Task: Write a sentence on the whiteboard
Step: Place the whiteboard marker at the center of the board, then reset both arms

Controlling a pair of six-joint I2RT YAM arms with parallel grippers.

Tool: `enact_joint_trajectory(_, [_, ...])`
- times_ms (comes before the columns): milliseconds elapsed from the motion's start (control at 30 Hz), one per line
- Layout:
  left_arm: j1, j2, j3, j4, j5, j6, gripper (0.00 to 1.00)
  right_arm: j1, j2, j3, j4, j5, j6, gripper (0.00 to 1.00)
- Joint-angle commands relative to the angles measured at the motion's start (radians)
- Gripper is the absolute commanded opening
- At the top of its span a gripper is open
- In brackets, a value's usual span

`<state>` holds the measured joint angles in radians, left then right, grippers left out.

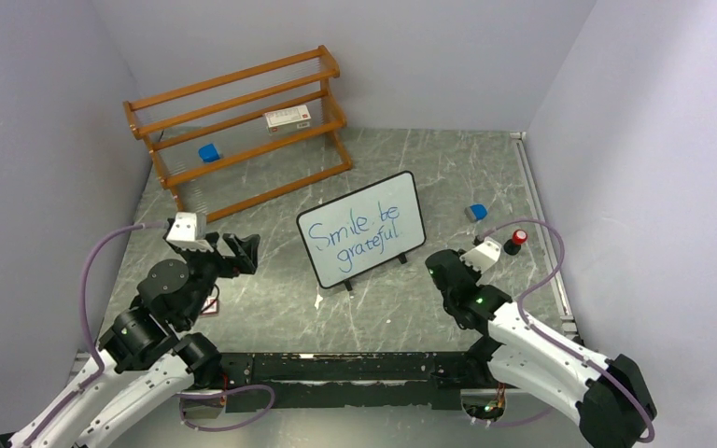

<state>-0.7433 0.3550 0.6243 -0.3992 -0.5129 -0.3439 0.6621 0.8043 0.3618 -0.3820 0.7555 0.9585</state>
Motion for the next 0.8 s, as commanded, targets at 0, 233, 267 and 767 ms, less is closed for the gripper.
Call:
enact_joint_trajectory(0, [-0.002,-0.032,0.003,-0.022,-0.041,0.018,0.97,-0.01,0.03,-0.01,-0.042,0.032,0.15,0.12])
enact_joint_trajectory(233, [0.002,-0.067,0.003,-0.02,-0.026,0.029,0.97,-0.011,-0.005,-0.026,-0.063,0.008,0.186,0.39])
enact_joint_trajectory(267, [0.001,-0.07,0.004,-0.023,-0.027,0.029,0.97,-0.01,-0.016,-0.028,-0.074,0.006,0.191,0.42])
enact_joint_trajectory(767, [0.002,-0.149,0.101,-0.11,-0.012,0.049,0.98,-0.012,-0.369,0.302,-0.333,-0.002,-0.165,0.98])
